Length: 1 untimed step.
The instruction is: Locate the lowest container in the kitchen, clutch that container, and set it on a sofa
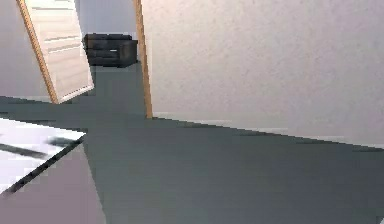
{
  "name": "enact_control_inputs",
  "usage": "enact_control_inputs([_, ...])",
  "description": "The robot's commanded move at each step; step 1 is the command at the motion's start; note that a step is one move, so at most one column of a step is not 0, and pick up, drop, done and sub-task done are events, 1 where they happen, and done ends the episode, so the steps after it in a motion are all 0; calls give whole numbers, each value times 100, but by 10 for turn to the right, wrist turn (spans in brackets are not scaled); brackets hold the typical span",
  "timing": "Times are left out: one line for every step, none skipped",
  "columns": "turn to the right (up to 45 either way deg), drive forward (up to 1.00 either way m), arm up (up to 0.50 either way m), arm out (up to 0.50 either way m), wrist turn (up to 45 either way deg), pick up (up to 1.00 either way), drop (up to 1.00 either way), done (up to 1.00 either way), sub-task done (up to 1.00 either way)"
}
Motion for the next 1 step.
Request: enact_control_inputs([0, 100, 0, 0, 0, 0, 0, 0, 0])
